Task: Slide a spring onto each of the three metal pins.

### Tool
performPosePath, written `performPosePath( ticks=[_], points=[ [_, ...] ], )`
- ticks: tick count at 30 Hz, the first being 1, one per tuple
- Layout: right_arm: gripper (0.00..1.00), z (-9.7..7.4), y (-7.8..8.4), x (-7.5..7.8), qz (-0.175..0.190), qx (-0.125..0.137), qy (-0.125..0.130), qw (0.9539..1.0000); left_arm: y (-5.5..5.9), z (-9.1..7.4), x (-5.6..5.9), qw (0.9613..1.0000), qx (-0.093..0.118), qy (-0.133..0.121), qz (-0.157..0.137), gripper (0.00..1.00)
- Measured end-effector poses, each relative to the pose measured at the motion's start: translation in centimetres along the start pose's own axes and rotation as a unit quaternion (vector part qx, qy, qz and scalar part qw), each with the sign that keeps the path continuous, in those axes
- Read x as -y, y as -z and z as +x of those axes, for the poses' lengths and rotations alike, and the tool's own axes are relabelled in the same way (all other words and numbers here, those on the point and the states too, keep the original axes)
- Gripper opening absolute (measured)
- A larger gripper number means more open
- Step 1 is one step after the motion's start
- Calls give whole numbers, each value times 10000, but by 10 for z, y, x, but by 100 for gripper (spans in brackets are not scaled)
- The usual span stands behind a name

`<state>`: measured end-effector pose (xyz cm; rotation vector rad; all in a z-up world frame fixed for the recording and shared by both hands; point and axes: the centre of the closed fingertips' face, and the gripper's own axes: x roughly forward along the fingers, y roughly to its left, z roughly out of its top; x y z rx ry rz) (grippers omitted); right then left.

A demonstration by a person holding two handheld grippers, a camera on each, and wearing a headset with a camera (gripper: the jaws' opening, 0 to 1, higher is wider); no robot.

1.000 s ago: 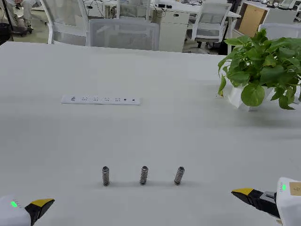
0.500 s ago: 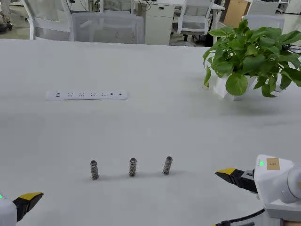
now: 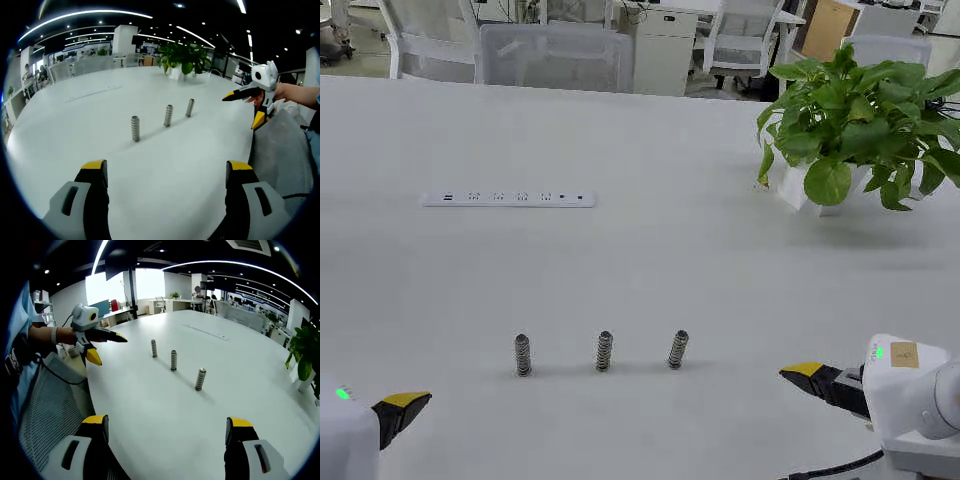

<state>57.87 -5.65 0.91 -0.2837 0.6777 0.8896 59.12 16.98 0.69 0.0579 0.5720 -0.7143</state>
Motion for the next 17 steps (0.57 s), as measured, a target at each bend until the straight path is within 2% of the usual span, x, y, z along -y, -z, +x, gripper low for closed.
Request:
performPosePath(
  ticks=[9,13,17],
  points=[
    [96,3,-2,2,21,37,-9,10000,-2,-1,-4,9999,-51,-9,108,98],
    [96,4,-3,3,22,46,-14,10000,-1,-2,-4,10000,-38,-37,69,98],
    [96,5,-7,4,112,163,18,9998,2,-5,-3,10000,-46,-58,49,98]
  ],
)
